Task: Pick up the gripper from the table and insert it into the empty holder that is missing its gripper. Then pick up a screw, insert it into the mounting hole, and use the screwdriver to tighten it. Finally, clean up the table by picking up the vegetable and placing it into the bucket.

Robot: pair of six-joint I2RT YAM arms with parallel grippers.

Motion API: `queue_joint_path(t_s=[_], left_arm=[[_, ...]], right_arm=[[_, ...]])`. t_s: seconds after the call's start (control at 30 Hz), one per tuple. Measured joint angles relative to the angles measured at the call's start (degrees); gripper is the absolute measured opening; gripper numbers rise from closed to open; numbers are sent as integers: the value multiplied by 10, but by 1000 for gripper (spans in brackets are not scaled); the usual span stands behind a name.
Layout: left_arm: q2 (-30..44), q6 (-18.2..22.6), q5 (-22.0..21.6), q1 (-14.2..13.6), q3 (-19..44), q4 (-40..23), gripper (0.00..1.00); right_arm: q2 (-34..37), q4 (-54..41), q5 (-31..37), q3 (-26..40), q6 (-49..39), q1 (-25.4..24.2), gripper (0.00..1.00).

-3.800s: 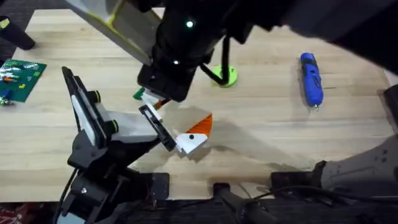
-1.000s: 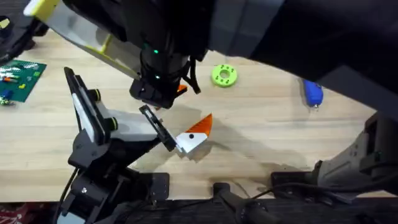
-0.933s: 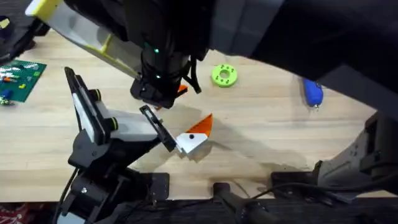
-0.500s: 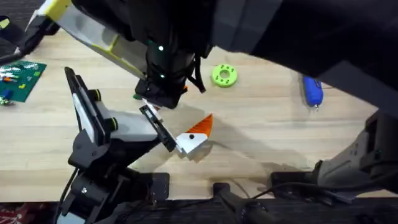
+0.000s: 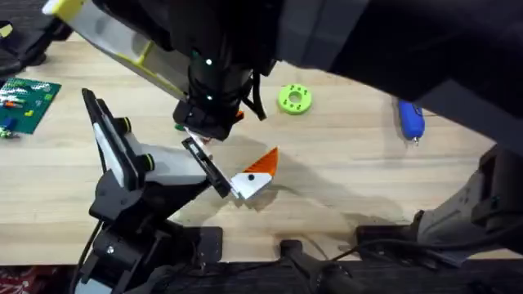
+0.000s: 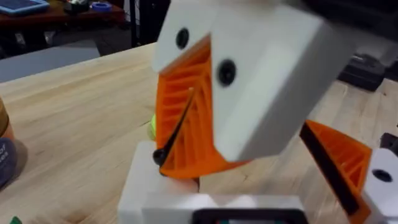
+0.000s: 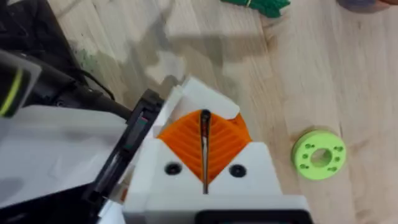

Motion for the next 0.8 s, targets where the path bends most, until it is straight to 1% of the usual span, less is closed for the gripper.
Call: queue_joint_path(t_s=[0.03,0.13,0.3,0.47,0.53,0.6,0.8], left_arm=[[0,0,0,0,0,0,986],[0,0,0,0,0,0,986],[0,0,0,0,0,0,986],[0,-2,-1,0,0,0,986],[0,-3,-2,0,0,0,986],[0,-2,-2,0,0,0,986],[0,0,-1,0,0,0,986]], right_arm=[[0,1,0,0,1,0,42],[0,5,0,0,3,-1,168],[0,7,6,0,7,-4,495],[0,4,16,1,13,-10,710],[0,2,23,3,15,-13,845],[0,1,26,5,17,-16,903],[-10,-2,24,5,17,-17,972]])
